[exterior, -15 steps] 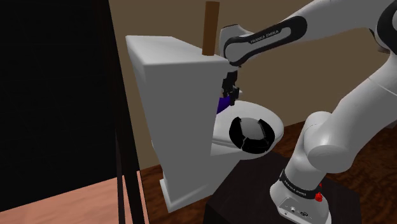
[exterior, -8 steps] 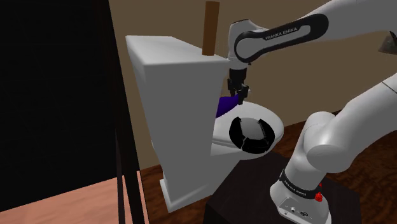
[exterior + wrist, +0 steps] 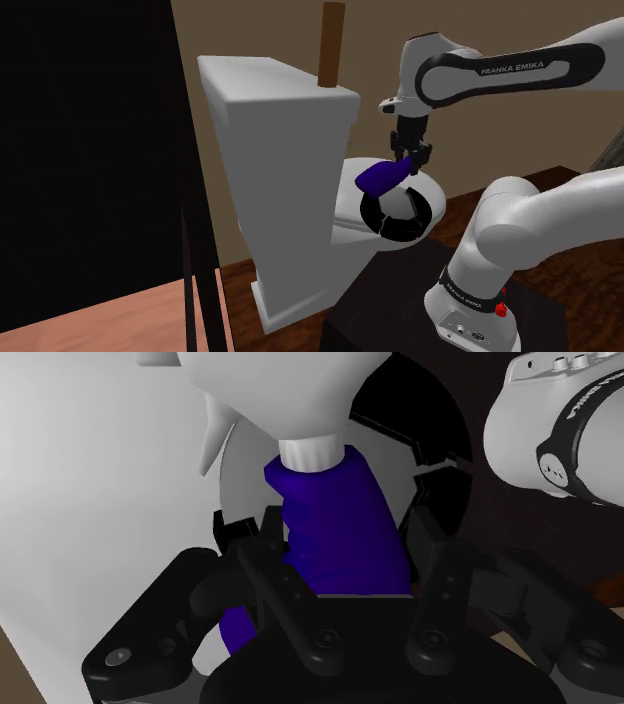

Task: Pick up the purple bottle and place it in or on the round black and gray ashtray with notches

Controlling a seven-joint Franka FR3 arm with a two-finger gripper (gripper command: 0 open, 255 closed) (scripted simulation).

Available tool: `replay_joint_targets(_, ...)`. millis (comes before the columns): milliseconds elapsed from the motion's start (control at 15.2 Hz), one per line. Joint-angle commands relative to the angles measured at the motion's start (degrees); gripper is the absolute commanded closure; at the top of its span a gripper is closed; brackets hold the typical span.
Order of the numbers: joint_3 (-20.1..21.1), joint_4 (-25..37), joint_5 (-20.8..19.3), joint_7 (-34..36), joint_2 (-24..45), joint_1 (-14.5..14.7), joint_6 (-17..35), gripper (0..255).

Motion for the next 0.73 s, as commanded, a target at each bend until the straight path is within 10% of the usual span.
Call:
replay_joint_targets(0, 0.43, -2.45, -0.56, -0.83, -5.69, -1.44, -3.26, 255)
replay_joint_targets(660, -1.88, -9.37, -3.04, 0.19, -4.39, -2.38, 4.86, 255)
